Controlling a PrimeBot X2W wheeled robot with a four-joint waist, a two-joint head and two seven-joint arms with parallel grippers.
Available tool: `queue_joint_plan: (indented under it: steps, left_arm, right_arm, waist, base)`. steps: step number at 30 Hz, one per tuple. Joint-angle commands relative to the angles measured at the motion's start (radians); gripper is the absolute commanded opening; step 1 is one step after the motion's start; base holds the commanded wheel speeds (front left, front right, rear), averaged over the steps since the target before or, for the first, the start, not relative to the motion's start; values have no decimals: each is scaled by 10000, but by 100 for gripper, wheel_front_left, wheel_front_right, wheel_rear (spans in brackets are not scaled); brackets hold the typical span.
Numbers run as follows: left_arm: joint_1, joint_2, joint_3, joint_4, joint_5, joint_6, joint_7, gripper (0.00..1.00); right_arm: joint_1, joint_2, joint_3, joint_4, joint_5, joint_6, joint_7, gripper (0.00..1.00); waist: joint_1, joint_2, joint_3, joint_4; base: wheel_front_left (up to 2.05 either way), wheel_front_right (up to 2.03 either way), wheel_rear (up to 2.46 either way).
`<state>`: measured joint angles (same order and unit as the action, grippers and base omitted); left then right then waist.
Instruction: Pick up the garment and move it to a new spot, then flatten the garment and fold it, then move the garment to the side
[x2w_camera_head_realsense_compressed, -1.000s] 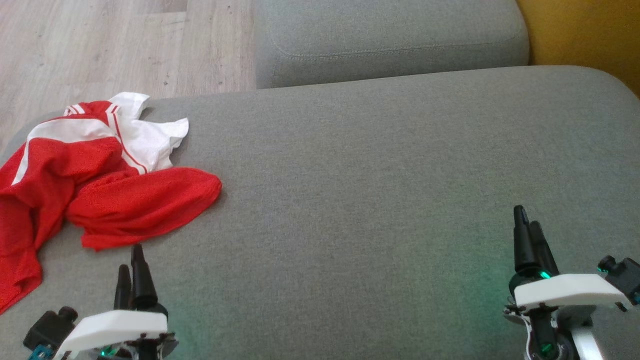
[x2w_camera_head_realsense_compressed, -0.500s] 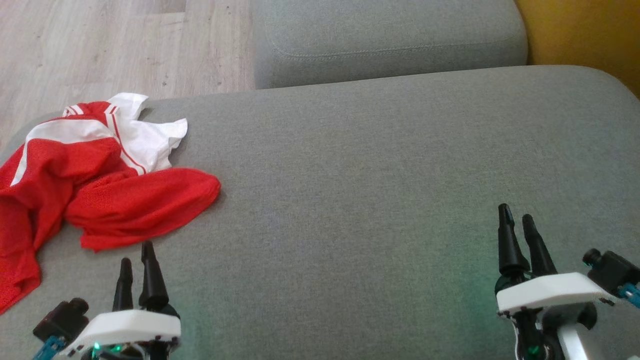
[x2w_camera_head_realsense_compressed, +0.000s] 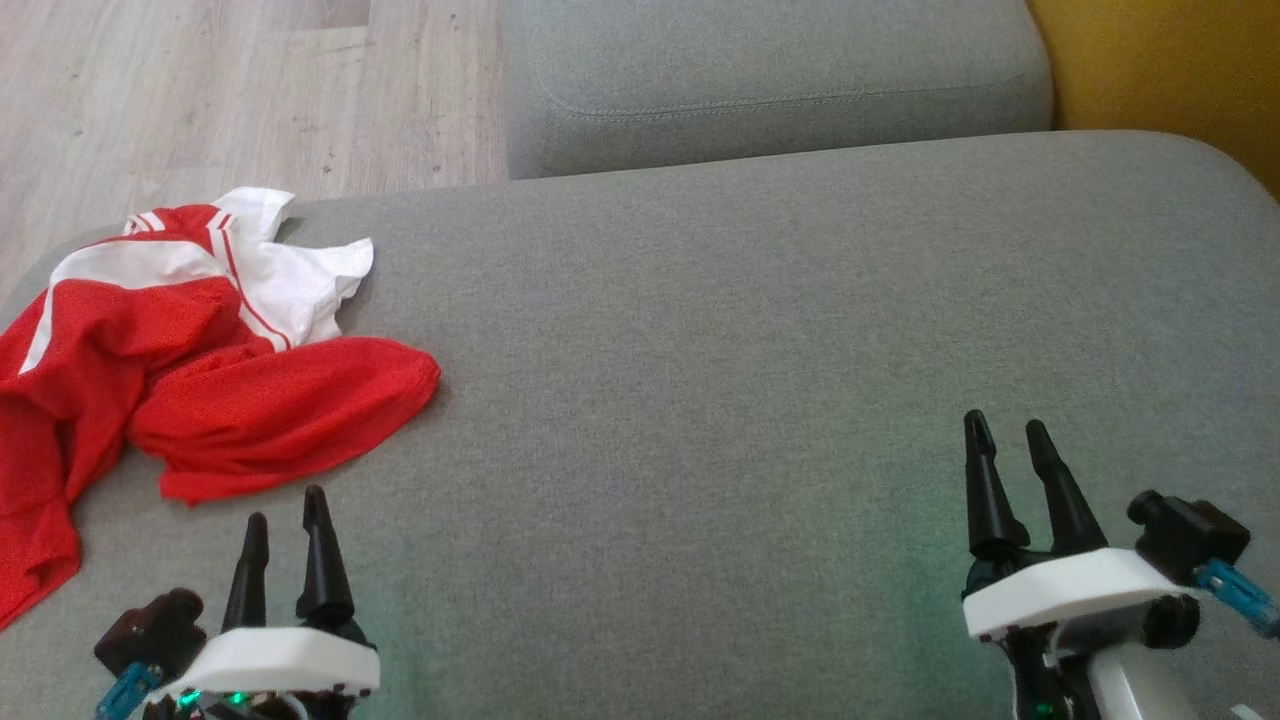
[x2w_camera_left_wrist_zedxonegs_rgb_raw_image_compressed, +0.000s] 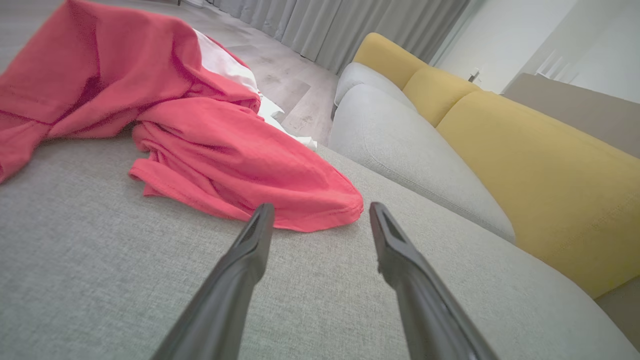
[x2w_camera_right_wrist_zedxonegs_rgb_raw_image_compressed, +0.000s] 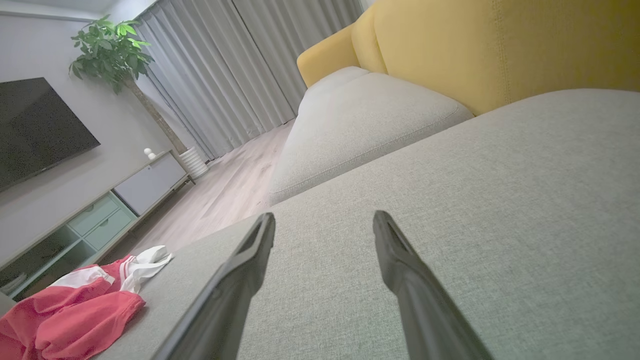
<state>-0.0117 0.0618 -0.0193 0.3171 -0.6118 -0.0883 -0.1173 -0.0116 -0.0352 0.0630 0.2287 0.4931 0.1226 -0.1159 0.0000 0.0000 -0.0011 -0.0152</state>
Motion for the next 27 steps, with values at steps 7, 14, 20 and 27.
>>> queue_joint_plan:
  steps: [7,14,20,27]
  left_arm:
    - [-214,299,98,-149,1097,84,-333,100]
    - [-172,362,27,7,1969,165,-538,100]
    - [-147,400,-16,121,2694,250,-714,100]
    - [-155,479,-36,287,3498,304,-920,100]
  right_arm:
    - [-417,-111,399,-308,-1188,57,-340,100]
    - [-386,-118,516,-269,-2072,61,-546,100]
    - [-370,-124,544,-265,-2660,65,-724,100]
    - [-368,-132,458,-210,-3216,69,-931,100]
  waist:
    - [0,0,17,4]
    - [0,0,18,7]
    - [0,0,7,-13]
    - [0,0,4,-28]
  base:
    - [0,0,0]
    - [0,0,0]
    - [0,0,0]
    - [0,0,0]
